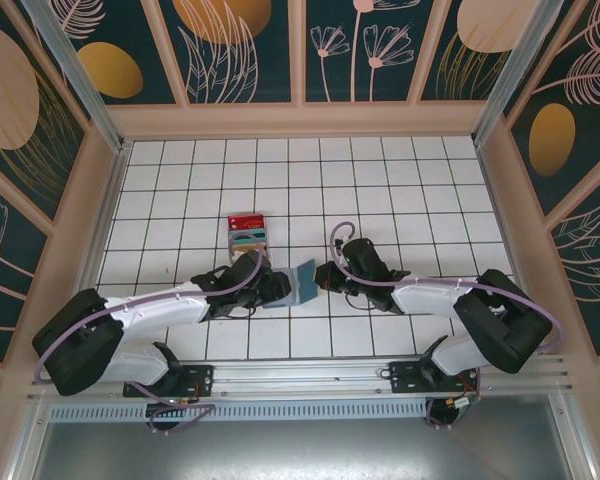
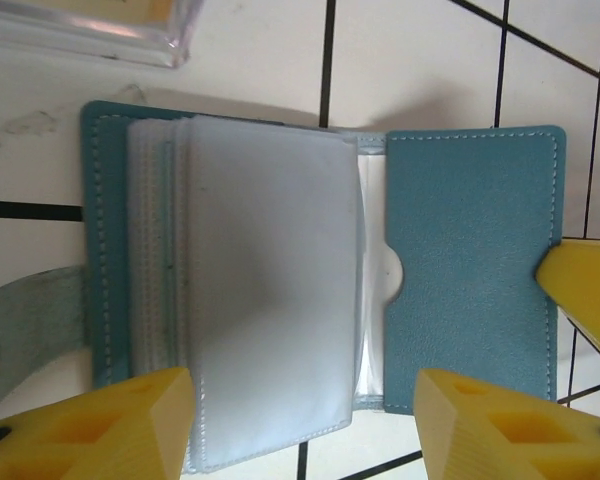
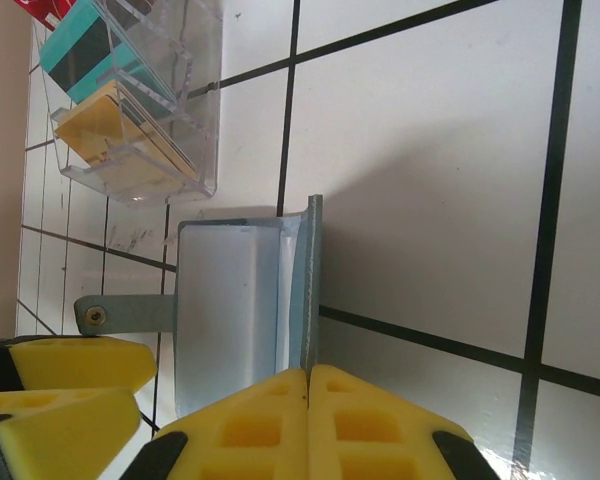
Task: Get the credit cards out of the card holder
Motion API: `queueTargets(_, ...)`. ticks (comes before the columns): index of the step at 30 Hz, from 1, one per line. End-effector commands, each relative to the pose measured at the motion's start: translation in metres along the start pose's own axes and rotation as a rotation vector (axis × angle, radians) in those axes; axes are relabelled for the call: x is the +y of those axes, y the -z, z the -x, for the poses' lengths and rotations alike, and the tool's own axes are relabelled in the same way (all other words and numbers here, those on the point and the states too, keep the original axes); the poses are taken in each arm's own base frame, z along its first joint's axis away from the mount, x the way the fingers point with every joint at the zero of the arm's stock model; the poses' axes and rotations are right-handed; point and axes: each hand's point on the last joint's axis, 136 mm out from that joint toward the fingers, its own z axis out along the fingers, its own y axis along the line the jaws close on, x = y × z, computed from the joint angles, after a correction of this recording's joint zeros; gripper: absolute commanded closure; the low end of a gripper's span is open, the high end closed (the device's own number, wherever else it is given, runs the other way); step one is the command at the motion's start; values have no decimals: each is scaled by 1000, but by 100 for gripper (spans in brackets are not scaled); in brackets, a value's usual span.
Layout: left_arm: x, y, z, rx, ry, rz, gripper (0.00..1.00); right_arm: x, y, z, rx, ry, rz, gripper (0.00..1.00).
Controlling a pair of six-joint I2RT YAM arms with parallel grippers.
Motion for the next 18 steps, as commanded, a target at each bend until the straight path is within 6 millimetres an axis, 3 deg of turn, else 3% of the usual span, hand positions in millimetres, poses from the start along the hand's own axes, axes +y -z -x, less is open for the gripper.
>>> queueTargets(1,-6,-4,7,-28,1,16,40,10,6,2,-12,10,42,100)
queueTargets(9,5,-11,3,-9,-17,70,40,10,7,2,-10,9,38,100)
queueTargets(18,-8,-16,-4,5,-35,19,44,10,2,-1,10,9,44,100)
